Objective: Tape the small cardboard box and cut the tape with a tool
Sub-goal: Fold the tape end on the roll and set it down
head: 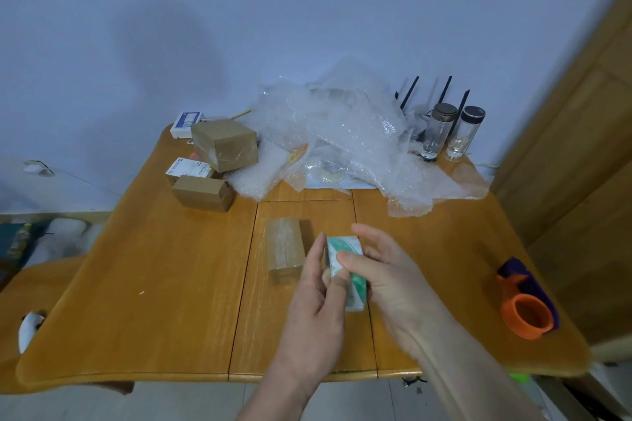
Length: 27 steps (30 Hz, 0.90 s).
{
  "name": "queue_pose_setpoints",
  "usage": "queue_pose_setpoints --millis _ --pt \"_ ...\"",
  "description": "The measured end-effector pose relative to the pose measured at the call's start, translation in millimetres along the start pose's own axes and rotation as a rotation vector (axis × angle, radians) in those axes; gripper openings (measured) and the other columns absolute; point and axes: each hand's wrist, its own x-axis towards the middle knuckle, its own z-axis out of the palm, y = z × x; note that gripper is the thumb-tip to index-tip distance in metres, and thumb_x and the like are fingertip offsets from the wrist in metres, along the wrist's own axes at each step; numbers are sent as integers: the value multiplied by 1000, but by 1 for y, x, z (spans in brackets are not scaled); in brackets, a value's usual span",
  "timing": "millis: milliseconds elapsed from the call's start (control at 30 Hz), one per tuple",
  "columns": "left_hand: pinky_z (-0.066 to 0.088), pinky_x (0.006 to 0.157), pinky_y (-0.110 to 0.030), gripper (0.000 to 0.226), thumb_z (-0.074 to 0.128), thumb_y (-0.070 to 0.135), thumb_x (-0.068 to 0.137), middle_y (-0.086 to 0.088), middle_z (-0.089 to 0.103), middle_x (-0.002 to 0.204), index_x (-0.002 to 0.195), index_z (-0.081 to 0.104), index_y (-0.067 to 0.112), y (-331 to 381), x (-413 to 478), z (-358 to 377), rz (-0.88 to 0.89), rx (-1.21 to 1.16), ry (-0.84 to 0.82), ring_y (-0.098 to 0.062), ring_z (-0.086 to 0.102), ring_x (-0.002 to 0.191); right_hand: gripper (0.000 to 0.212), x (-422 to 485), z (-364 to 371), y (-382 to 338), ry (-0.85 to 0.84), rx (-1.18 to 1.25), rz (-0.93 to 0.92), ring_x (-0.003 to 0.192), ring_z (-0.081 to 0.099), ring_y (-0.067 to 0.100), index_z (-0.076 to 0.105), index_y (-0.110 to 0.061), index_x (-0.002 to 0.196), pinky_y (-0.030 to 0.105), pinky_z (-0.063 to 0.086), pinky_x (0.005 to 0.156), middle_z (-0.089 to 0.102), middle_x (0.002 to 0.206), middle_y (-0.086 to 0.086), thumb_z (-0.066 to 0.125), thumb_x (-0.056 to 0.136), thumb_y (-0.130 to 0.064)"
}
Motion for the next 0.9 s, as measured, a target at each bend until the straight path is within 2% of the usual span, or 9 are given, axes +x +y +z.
queue_pose_setpoints --millis 133,233,400,533,600,667,733,800,900 --pt "48 110 -28 60 48 25 107 15 64 140 160 24 39 -5 7 13 -13 3 19 5 61 125 58 -3 -24 10 47 -6 45 111 72 13 58 -37 135 43 57 100 70 125 -5 78 82 -51" --pt "50 110 -32 73 52 44 98 11 65 141 162 18 39 -10 14 27 -29 41 16 1 64 124 43 -12 -45 22 19 -156 63 109 71 6 67 -31 127 36 55 100 76 117 -12 73 87 -48" --pt "55 82 -12 67 49 46 100 15 73 122 160 19 41 -29 20 60 -137 168 -41 6 70 104 17 -20 -81 43 47 -260 57 105 70 4 73 -27 113 27 56 91 78 109 -11 67 97 -29" --pt "42 67 7 72 43 56 98 28 62 110 162 26 28 -37 26 98 -202 240 -151 27 56 83 15 -16 -122 67 163 -292 59 100 73 9 75 -25 108 35 57 93 79 103 -8 72 93 -24" --pt "34 70 11 72 38 59 98 35 51 103 161 27 26 -38 27 112 -235 282 -183 33 50 79 14 -10 -144 78 249 -324 70 97 73 8 77 -23 104 32 57 90 80 100 -8 74 91 -21" --pt "28 91 1 73 33 62 99 32 50 115 162 27 25 -45 32 123 -249 322 -188 22 48 105 15 -2 -169 89 347 -349 101 98 73 8 75 -21 106 30 55 93 80 103 -8 74 91 -19" --pt "29 112 -22 79 29 69 95 17 52 144 162 28 26 -53 36 129 -287 359 -175 -5 45 134 20 8 -188 98 402 -466 137 103 69 6 69 -22 115 27 51 95 74 116 -8 69 95 -22" --pt "28 119 -31 79 29 69 96 7 47 157 161 31 26 -62 40 133 -347 381 -157 -17 42 145 31 20 -205 111 434 -702 154 110 66 11 64 -21 129 27 50 97 69 123 -7 64 98 -26" --pt "31 118 -33 71 31 63 99 3 45 159 159 34 25 -76 45 136 -374 397 -139 -20 42 146 26 35 -223 133 462 -1090 63 107 69 14 65 -25 122 39 54 98 73 116 -8 63 97 -31"
